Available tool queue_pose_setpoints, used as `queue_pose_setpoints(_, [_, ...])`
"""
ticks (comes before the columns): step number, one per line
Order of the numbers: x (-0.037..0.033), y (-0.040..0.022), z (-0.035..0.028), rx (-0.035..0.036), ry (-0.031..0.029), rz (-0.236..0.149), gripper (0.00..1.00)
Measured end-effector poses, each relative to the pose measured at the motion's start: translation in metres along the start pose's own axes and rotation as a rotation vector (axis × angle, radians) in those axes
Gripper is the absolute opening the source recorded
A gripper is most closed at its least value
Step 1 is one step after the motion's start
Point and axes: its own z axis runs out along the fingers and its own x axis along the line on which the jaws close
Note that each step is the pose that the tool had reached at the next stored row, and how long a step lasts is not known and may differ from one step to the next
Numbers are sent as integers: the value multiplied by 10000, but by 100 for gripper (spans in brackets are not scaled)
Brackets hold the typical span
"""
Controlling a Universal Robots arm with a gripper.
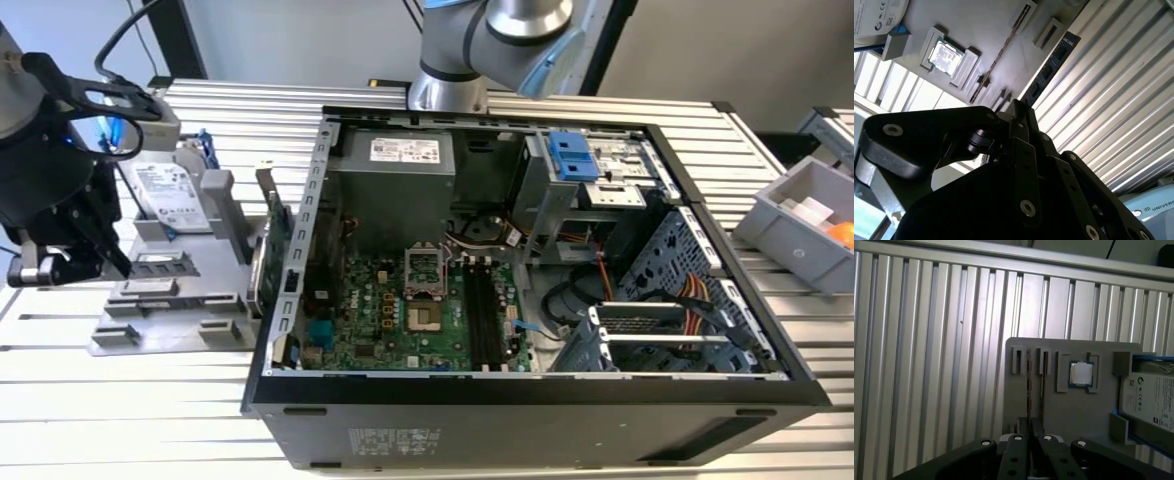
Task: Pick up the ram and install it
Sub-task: 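Pick up the ram and move it above insertion slot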
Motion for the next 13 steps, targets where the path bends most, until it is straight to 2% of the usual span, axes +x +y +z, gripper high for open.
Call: queue_pose_setpoints(13, [-10, 3, -111, -3, 2, 1, 0])
